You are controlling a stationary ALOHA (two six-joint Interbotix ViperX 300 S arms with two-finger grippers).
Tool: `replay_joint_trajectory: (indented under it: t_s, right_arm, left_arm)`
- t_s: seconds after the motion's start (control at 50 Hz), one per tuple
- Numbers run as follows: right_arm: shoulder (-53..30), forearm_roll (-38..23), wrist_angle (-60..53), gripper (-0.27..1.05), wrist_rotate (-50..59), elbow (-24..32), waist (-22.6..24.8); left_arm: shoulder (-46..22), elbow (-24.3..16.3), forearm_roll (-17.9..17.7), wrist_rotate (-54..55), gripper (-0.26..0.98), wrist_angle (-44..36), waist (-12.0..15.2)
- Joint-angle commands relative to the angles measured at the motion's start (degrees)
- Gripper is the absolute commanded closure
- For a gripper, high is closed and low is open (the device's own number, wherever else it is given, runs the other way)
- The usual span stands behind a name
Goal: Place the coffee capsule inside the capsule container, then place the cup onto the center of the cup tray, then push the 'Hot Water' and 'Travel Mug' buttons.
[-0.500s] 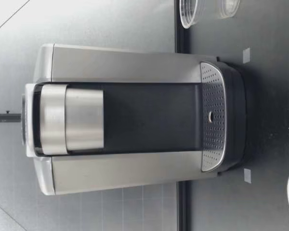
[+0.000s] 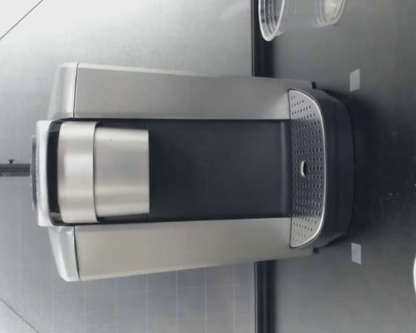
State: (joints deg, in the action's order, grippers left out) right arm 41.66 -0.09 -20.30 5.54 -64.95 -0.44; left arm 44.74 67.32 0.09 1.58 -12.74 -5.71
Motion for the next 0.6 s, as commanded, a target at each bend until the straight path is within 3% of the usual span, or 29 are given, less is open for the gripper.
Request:
replay_joint_trajectory:
  t_s: [0.0, 0.32, 0.58]
  right_arm:
    - [-3.69, -0.09, -0.62, 0.75, 1.23, 2.55, 1.14]
    - [-21.18, -0.09, 1.05, 0.75, 2.90, 9.58, 5.10]
    - [-32.61, -0.09, 3.69, 0.75, 2.90, 16.35, 6.33]
  left_arm:
    - [-3.69, -1.93, -0.26, 0.79, 0.63, 2.46, -2.72]
    - [-13.62, -5.54, -0.44, 7.56, 0.63, 18.11, -3.87]
    - [-19.07, -5.98, -0.44, 6.86, 0.60, 18.46, -5.19]
